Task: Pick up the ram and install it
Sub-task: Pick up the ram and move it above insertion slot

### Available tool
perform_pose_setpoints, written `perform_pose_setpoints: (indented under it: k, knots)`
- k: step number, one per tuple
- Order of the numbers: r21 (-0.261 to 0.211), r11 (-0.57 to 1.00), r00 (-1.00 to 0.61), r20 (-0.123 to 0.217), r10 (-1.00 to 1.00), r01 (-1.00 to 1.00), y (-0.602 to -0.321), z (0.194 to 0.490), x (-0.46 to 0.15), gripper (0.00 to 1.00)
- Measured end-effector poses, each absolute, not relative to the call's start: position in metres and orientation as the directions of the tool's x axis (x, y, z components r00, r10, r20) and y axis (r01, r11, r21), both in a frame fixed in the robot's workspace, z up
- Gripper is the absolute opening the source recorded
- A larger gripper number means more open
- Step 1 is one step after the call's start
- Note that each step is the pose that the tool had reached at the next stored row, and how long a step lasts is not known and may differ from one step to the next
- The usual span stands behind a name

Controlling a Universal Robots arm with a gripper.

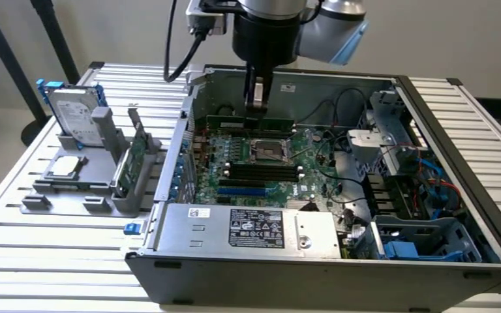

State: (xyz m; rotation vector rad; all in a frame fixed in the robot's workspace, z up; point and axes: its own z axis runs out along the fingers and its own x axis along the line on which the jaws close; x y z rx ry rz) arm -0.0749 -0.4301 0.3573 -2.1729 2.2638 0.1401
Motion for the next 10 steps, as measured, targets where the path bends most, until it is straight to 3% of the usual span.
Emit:
perform_pose_setpoints:
  k: [10]
  knots:
    - [0.063, 0.041, -0.043, -0.035, -0.998, -0.997, -0.394, 0.346, -0.057, 0.14]
